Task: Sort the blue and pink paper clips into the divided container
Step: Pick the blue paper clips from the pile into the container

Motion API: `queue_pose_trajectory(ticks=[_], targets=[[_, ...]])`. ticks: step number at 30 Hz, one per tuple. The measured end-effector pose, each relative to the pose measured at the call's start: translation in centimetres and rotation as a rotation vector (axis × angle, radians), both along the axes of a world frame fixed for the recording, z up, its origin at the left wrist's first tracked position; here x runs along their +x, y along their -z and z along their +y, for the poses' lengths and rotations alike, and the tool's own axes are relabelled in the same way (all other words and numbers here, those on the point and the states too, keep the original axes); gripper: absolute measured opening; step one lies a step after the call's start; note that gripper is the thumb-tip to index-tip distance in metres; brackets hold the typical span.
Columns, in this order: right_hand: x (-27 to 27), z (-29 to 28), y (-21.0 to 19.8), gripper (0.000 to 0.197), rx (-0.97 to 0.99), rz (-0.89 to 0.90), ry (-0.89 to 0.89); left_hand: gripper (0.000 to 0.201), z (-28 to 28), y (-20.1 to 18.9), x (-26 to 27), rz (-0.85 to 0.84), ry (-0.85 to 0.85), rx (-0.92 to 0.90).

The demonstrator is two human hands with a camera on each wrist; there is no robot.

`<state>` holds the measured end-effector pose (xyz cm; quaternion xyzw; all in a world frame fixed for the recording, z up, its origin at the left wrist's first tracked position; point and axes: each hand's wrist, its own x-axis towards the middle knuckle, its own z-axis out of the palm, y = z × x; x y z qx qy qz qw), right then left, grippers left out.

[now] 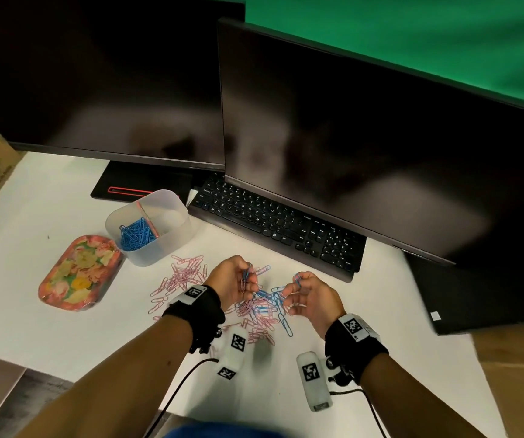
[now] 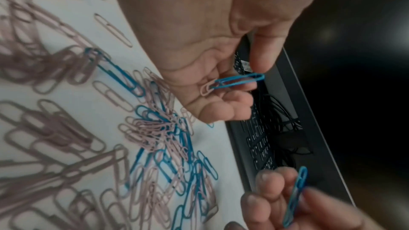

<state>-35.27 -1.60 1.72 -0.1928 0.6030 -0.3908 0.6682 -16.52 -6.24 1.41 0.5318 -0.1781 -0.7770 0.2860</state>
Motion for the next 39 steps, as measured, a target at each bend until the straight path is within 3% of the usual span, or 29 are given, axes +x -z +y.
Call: queue_pose_trajectory(ticks=[10, 14, 17, 20, 22, 24, 27, 30, 32, 36, 39], targets=[[-0.4, 0.2, 0.7, 0.014, -0.108, 0.093, -0.041, 0.027, -0.5, -0.1, -0.8, -0.205, 0.041, -0.036], [-1.0, -0.7, 1.1, 0.020, -0.127, 0.191, -0.148, 0.016, -0.4, 0.0, 0.4, -0.598, 0.385, -0.438], [-1.5, -1.9, 1.5, 0.027, -0.109, 0.356, -0.194, 0.015, -0.2, 0.4, 1.2, -0.833, 0.468, -0.659], [-1.6, -3.3, 1.9, 0.026, -0.072, 0.556, -0.291, 0.019, -0.6, 1.3, 1.6, -0.700, 0.360, -0.551], [-1.4, -3.9, 1.9, 0.016, -0.125, 0.840, -0.543, 0.024, -0.8, 1.8, 1.3, -0.582, 0.283, -0.479], [-1.2, -4.0, 2.0, 0.020, -0.171, 1.082, -0.814, 0.028, -0.8, 2.0, 0.7, -0.540, 0.292, -0.440], [-0.6, -4.2, 2.6, 0.029, -0.209, 1.195, -1.013, 0.038, -0.8, 1.9, -0.1, -0.494, 0.359, -0.407], [0.1, -4.7, 2.5, 0.019, -0.219, 1.253, -1.068, 0.050, -0.8, 1.9, -0.3, -0.490, 0.405, -0.407], [0.5, -4.9, 2.4, 0.022, -0.216, 1.268, -1.092, 0.045, -0.9, 2.3, -0.6, -0.549, 0.468, -0.453], [1.0, -4.9, 2.1, 0.035, -0.217, 1.240, -1.093, 0.012, -0.3, 1.7, -1.6, -0.877, 0.734, -0.659], [1.3, -4.9, 2.0, 0.044, -0.161, 1.234, -1.105, 0.016, 0.2, 1.6, -1.9, -1.000, 0.977, -0.794]])
